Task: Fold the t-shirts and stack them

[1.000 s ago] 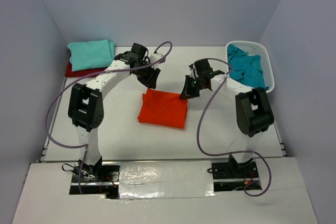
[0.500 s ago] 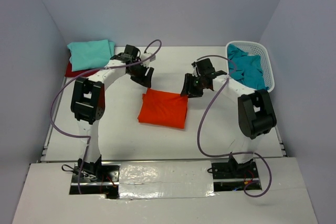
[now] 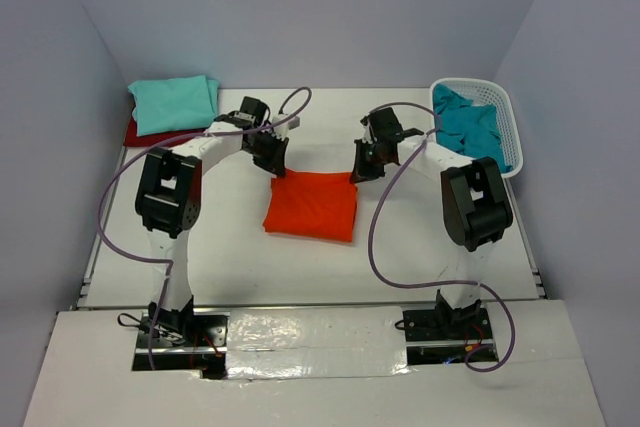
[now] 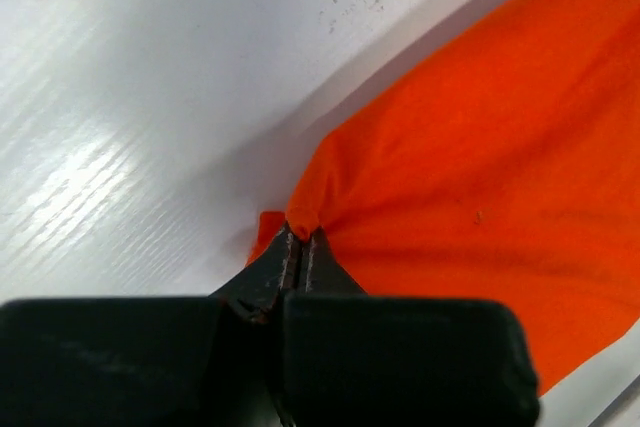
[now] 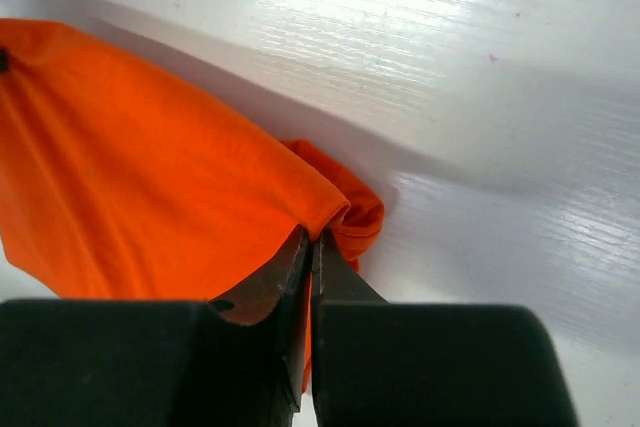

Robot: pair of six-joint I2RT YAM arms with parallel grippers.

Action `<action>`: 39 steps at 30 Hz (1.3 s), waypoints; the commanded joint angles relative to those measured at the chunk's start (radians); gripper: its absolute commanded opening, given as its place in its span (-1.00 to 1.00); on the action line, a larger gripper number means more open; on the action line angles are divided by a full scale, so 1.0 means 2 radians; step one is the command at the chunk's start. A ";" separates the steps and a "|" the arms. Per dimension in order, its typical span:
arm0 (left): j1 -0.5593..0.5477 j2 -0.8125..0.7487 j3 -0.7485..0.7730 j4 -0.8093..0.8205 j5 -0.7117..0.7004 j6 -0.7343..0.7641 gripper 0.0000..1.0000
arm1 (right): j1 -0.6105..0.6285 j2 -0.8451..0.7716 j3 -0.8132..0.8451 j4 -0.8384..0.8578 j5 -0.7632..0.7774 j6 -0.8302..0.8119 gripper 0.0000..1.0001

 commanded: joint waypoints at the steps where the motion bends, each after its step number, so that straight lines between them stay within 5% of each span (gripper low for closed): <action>1: 0.000 -0.052 0.011 0.016 -0.028 0.012 -1.00 | -0.002 -0.007 0.018 -0.005 0.027 -0.016 -0.94; 9: 0.002 -0.086 -0.030 0.002 -0.070 0.022 -1.00 | 0.000 0.016 0.042 0.009 0.015 -0.018 -1.00; 16: 0.003 -0.033 -0.025 0.019 -0.128 0.018 -1.00 | -0.003 0.089 0.098 -0.011 0.037 -0.020 -0.91; 19: 0.003 0.000 0.006 0.017 -0.135 0.017 -0.83 | -0.012 0.110 0.115 -0.021 0.049 -0.015 -0.90; 25: 0.007 0.028 0.080 -0.010 -0.151 0.004 -0.24 | -0.015 0.127 0.163 -0.044 0.048 -0.028 0.08; 29: 0.025 0.020 0.143 -0.030 -0.176 -0.018 0.49 | -0.018 0.107 0.193 -0.078 0.078 -0.030 0.41; 30: 0.037 0.013 0.152 -0.040 -0.179 -0.034 0.96 | -0.021 0.100 0.199 -0.085 0.084 -0.024 0.47; 33: 0.061 -0.025 0.147 -0.053 -0.141 -0.052 0.99 | -0.024 0.060 0.181 -0.099 0.104 0.002 0.52; 39: 0.054 -0.118 -0.064 -0.020 -0.010 -0.093 0.99 | -0.011 -0.045 -0.014 -0.025 0.031 0.080 0.48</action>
